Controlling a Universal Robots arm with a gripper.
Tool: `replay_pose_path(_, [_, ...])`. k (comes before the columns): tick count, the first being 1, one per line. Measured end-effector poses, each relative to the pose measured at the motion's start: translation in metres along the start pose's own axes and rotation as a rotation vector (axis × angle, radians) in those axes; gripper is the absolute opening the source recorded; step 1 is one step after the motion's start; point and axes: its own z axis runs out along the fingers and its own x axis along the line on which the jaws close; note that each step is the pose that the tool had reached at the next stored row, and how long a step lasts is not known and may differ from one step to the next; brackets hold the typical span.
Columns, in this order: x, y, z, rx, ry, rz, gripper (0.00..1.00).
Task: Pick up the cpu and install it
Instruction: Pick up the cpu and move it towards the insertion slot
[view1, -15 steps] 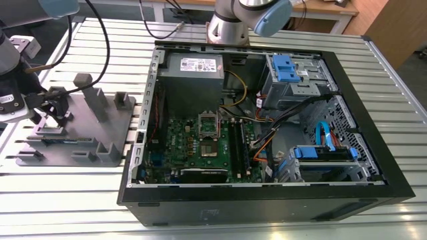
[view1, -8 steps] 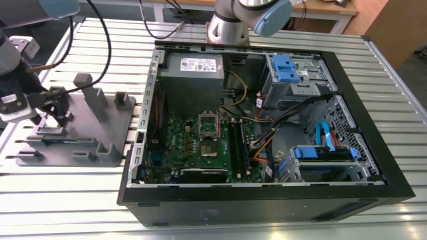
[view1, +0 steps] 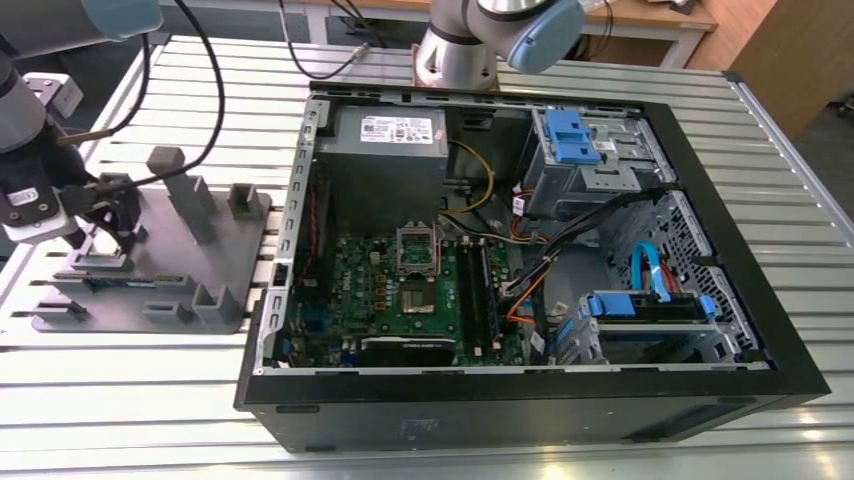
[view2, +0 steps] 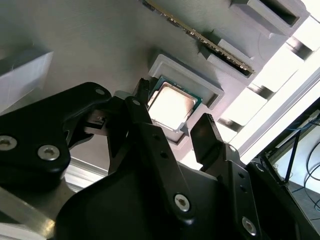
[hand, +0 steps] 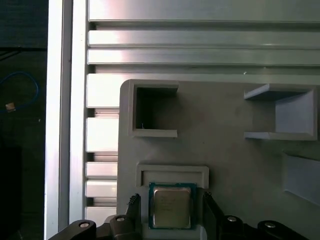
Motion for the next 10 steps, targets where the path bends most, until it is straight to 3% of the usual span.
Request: replay_pose_path(10, [0.0001, 0.0027, 0.0048, 0.0, 0.0001, 0.0, 0.6])
